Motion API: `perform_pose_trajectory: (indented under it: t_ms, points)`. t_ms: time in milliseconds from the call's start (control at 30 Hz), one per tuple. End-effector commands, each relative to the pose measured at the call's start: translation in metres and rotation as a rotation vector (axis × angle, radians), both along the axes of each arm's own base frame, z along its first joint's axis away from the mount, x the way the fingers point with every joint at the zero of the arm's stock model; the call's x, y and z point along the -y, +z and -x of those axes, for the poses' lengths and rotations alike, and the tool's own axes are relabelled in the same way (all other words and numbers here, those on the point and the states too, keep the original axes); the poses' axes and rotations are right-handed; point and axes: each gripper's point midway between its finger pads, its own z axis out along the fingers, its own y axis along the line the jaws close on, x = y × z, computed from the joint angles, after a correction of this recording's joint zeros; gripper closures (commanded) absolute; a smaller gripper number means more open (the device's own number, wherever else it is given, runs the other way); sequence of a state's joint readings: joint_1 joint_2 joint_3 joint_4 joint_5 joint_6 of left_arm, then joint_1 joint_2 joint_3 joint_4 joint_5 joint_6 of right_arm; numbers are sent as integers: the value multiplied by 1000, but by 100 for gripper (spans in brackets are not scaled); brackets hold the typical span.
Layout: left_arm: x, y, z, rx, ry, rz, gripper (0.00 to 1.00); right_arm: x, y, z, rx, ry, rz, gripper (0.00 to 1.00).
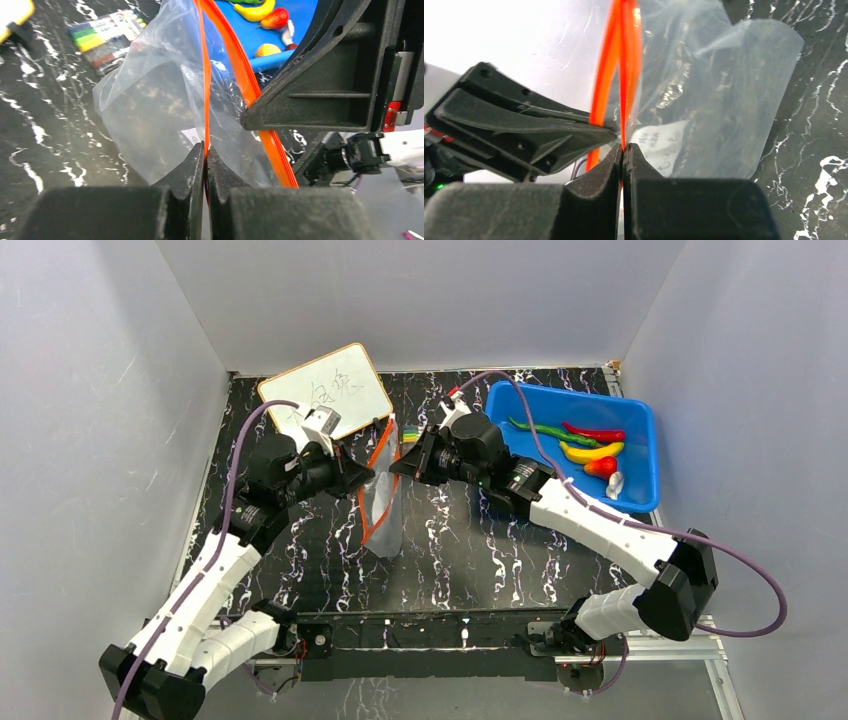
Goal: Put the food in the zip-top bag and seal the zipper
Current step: Open the zipper of the food storage bag at the center of the board, then pick up the fake vegetable from the bin.
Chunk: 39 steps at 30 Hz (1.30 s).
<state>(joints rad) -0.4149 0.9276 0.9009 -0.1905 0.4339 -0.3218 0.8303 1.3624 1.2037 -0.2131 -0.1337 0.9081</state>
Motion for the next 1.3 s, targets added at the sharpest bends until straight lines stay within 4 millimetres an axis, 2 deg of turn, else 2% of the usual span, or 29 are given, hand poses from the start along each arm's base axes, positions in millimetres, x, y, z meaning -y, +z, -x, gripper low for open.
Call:
perform_pose_trajectory:
  t_ms: [0,167,267,333,467,533,633,700,833,933,1033,1133,1267]
  points:
    - [-22,22,-8,121,110,-57,100,14,2,-17,28,-113,55,100]
    - [-57,38,-19,193,261,-187,100,48,-38,-24,1,-249,216,100]
    - [-70,42,-22,234,303,-240,100,60,-59,-24,-14,-287,267,100]
    - [-67,38,-19,255,270,-247,100,58,-68,-23,-27,-276,273,100]
    - [-63,11,-14,223,224,-263,100,36,-72,-20,-42,-179,249,99]
    - [-61,-1,-9,208,204,-262,100,25,-72,-18,-23,-116,238,90]
    - [-56,-16,-2,196,164,-252,100,17,-70,-18,42,-42,257,76]
    - [-55,-23,1,194,150,-248,100,14,-62,-17,84,1,257,68]
    - [-55,-39,3,182,143,-252,100,17,-41,-16,193,37,268,59]
    - [-53,-46,5,179,120,-260,100,35,-32,-26,271,-24,336,51]
    - [-52,-44,5,186,113,-261,100,58,-18,-39,313,-92,442,37]
    - [-49,-44,6,193,100,-245,100,82,-3,-57,354,-183,538,33]
    - [-47,-45,8,190,84,-243,100,123,5,-84,403,-303,645,34]
